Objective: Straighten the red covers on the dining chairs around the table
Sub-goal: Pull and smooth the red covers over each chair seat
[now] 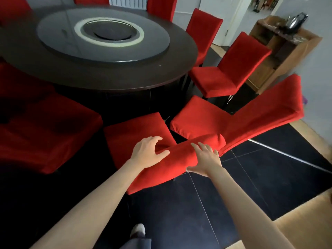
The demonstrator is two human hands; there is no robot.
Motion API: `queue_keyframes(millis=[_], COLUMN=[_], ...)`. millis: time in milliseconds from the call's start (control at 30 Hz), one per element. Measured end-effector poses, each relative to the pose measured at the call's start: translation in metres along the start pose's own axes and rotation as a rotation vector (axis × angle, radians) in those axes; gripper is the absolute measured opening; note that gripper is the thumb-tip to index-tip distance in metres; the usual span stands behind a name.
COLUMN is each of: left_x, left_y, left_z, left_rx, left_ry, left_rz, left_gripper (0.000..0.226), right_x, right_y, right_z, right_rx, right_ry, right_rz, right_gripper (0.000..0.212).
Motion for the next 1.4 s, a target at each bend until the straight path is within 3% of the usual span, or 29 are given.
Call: queue_keyframes(millis=[200,533,733,867,1400], left_x=[-0.010,-0.036,-0.059,-0.063,-0.063], left_y=[0.008,0.035,0.053,0.056,0.055], left_z=[0.005,0.005,0.006,0.010,0.017], left_rx=[-0.004,0.085,0.257,0.385,0.536], left_ry=[-0.157,-0.368,-0.406,-0.428,-0.368], left_rz=[-0.099,-0.199,-0.222,-0.142,-0.052], left_gripper=[0.084,0.085,0.095,0.094,0.098], right_x=[0.029,0.061,0.082,0.081,0.049], right_y=[0.014,0.016,0.022,0.023,0.038], right_z=[-0.014,-0.033,-0.053,-0.051,-0.055], right_rx=[-0.119,-0.209,-0.208,-0.200,-0.229], right_ry=[-0.135,-0.353,-0.345,-0.342,-0.291], right_rz=[0.097,0.069,0.059,0.030,-0.048], right_gripper=[0.116,0.116,0.105,0.104,0.100])
Point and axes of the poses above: each hand's wrist, its own x-axis towards the middle knuckle, its own y-axis out of the palm, z = x × y, the point moved 7 cm from there along x, towards the middle knuckle, and after that the axes turned 11 degrees about -x, right-handed, at the moved point
